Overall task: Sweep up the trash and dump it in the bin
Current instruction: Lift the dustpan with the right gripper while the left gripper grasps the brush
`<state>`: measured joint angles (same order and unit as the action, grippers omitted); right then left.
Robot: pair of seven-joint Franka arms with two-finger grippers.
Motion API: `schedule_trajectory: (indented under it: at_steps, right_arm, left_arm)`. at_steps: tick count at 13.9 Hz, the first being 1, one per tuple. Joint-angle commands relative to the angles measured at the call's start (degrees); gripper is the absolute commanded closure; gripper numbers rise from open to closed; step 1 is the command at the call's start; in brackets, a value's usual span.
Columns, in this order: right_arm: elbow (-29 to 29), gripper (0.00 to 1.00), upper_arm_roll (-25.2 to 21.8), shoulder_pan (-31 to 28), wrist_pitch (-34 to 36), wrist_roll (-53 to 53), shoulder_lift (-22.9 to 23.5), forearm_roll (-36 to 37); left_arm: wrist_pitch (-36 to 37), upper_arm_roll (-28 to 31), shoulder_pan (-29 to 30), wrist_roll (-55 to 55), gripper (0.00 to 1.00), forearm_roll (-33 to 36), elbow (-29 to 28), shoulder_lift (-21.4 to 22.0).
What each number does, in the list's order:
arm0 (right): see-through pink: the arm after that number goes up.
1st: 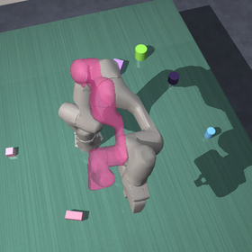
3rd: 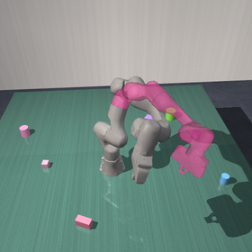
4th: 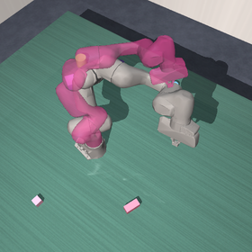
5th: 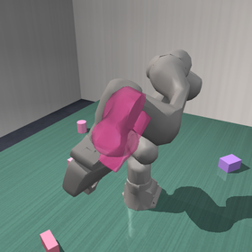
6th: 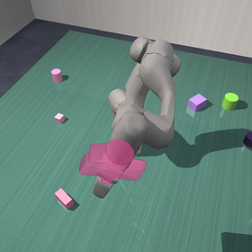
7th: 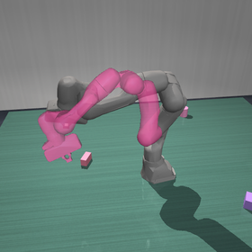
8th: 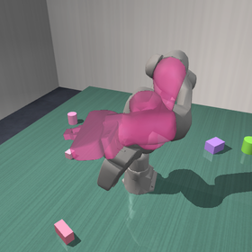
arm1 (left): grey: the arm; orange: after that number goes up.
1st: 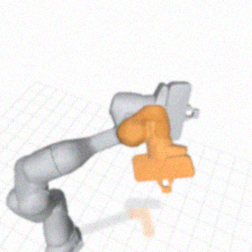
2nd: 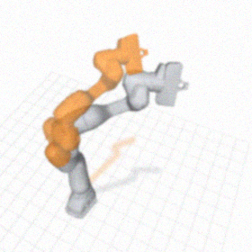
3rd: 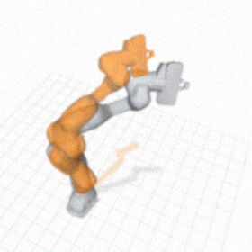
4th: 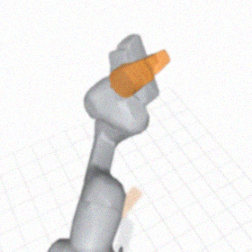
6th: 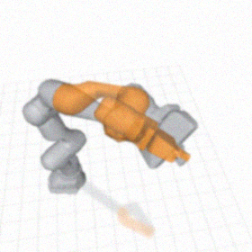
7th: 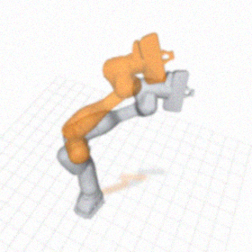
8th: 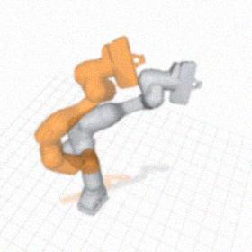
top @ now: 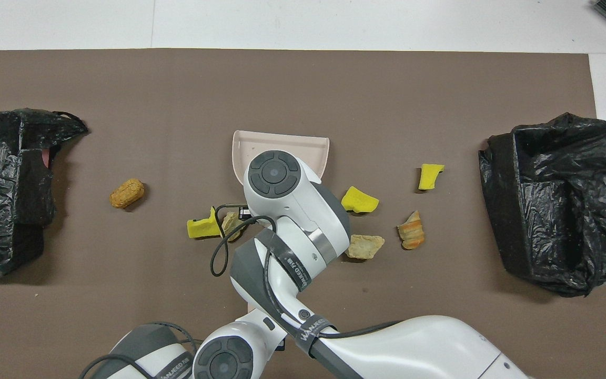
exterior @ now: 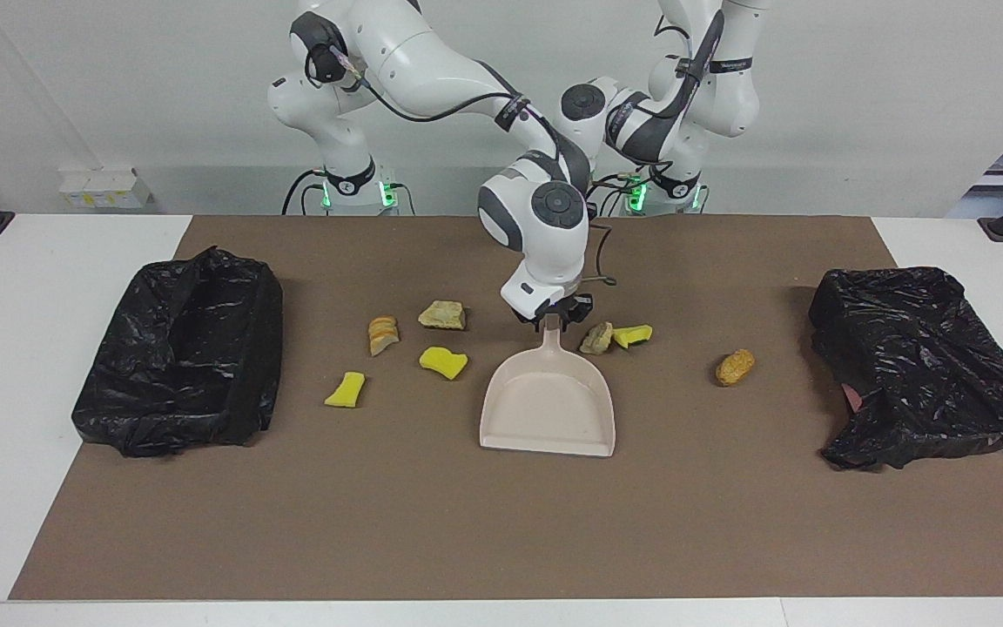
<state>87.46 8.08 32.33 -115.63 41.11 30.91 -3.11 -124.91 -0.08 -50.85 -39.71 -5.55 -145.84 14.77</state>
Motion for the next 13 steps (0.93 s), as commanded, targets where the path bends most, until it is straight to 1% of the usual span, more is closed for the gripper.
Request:
schedule_trajectory:
  at_steps: [1, 3, 5, 7, 9, 11, 13]
  right_arm:
    - [0.70, 1.00, 0.09, -0.60, -0.13, 1.26, -0.50, -0.67]
    - [0.17, 1.00, -0.26, -1.13, -0.04, 0.30, -0.85, 0.12]
    - [0.17, 1.00, -0.35, -2.27, 0.31, -2.07, -1.73, 0.39]
    - [0.17, 1.00, -0.43, -3.33, 0.23, -8.38, -2.52, 0.74]
    - [0.25, 1.00, -0.43, -3.59, 0.31, -15.24, -3.48, 3.01]
    - [0.60, 1.00, -0.35, -5.43, 0.40, -25.23, -4.89, 5.30]
    - [0.78, 1.00, -0.26, -7.10, 0.40, -36.22, -5.86, 5.22]
  left_arm:
    - [7.20, -0.10, 2.41, 3.65, 1.00, 2.74, -1.55, 6.31]
    - [12.55, -0.10, 6.71, 9.01, 1.00, 2.92, -1.46, 10.17]
    - [16.70, -0.19, 11.80, 11.85, 1.00, 5.10, -1.03, 12.99]
    - [16.81, -0.10, 14.80, 11.85, 1.00, 7.04, -0.50, 12.56]
    - [15.58, -0.27, 19.45, 11.94, 1.00, 9.41, -0.15, 11.95]
    - [13.04, -0.01, 24.80, 13.07, 1.00, 10.74, 1.34, 9.41]
    - [10.23, -0.01, 30.52, 18.59, 1.00, 10.83, 2.49, 7.21]
